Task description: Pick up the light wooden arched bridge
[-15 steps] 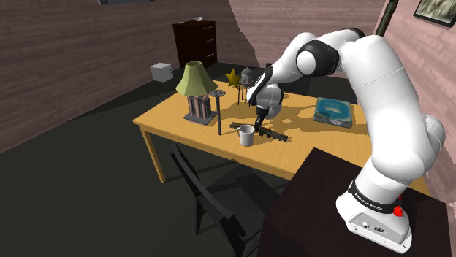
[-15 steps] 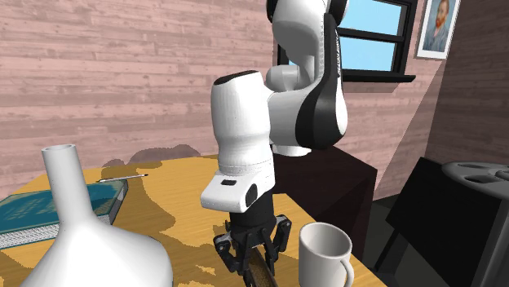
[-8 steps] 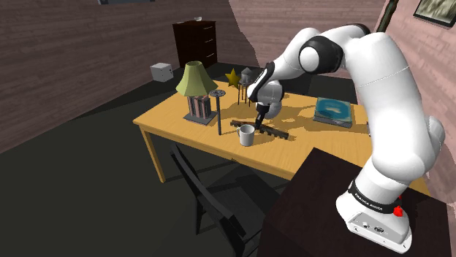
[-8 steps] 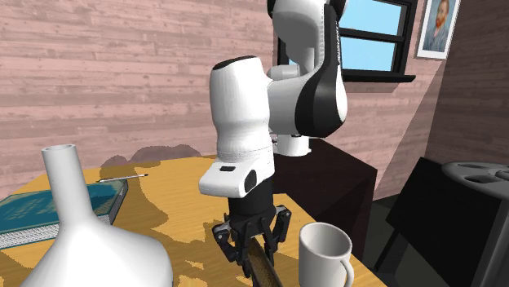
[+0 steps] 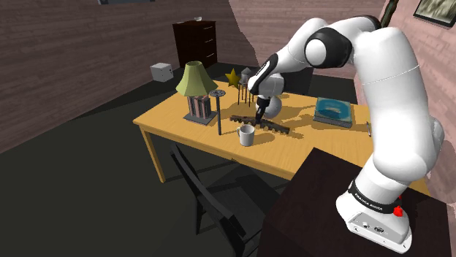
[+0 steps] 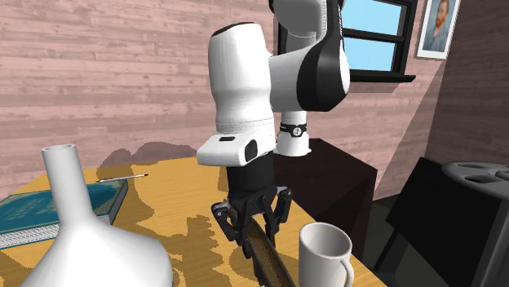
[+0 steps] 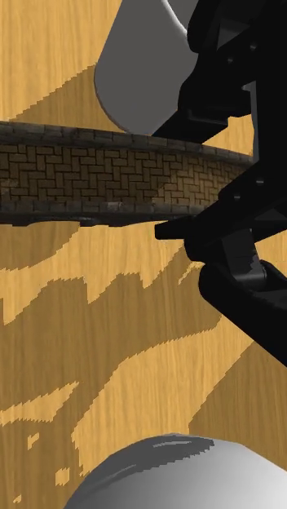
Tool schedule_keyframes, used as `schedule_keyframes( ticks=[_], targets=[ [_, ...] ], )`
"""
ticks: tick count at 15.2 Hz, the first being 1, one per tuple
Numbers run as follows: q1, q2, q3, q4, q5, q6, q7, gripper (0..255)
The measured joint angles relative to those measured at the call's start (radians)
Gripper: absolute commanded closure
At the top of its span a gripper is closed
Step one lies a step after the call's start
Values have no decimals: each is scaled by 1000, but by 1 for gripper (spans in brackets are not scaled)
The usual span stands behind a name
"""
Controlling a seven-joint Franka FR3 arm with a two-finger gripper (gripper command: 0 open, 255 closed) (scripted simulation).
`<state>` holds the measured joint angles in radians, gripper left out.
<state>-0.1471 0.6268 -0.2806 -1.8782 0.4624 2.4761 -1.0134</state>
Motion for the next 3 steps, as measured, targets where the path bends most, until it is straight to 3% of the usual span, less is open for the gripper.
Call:
schedule_keyframes(
  ticks=[3],
  targets=[
    [7, -29, -11, -9, -12, -19, 9, 255]
  ],
)
